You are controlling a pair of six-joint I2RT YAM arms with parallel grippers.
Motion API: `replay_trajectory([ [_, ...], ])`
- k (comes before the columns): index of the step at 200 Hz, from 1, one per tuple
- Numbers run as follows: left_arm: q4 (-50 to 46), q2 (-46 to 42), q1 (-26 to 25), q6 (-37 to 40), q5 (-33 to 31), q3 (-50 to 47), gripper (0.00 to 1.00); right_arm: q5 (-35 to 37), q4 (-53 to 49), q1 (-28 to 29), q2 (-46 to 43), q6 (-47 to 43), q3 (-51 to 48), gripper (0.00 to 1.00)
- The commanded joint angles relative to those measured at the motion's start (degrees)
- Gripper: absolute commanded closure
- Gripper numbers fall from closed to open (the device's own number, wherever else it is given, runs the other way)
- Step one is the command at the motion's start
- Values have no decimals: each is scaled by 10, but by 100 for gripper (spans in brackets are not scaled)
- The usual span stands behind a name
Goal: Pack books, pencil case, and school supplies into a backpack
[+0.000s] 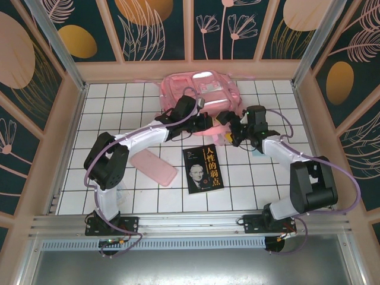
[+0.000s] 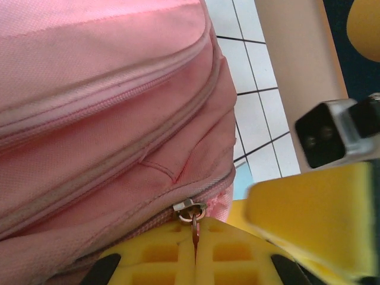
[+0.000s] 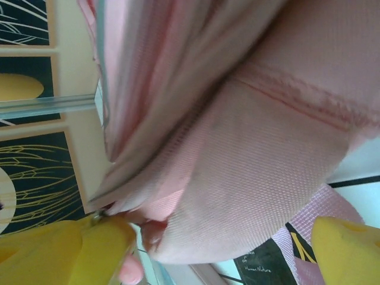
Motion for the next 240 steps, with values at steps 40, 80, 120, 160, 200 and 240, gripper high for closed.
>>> replay_trajectory([
  [40, 2, -78, -11, 18, 14, -72, 100, 6, 245, 11, 111, 115, 2, 59],
  [80, -93, -91, 9, 74, -107, -113, 100, 29, 167, 12, 78, 66, 22, 100],
  [120, -65, -109, 96, 77, -169, -189, 100, 20, 105, 3, 25, 36, 21, 100],
  [160, -54, -92, 136, 133, -291, -152, 100, -7, 116, 13, 39, 38, 27, 100],
  [200, 10, -2, 211, 155, -362, -98, 100, -12, 75, 16, 26, 7, 39, 100],
  [240, 24, 75, 224, 196, -351, 0, 100, -20, 44, 17, 29, -23, 52, 100],
])
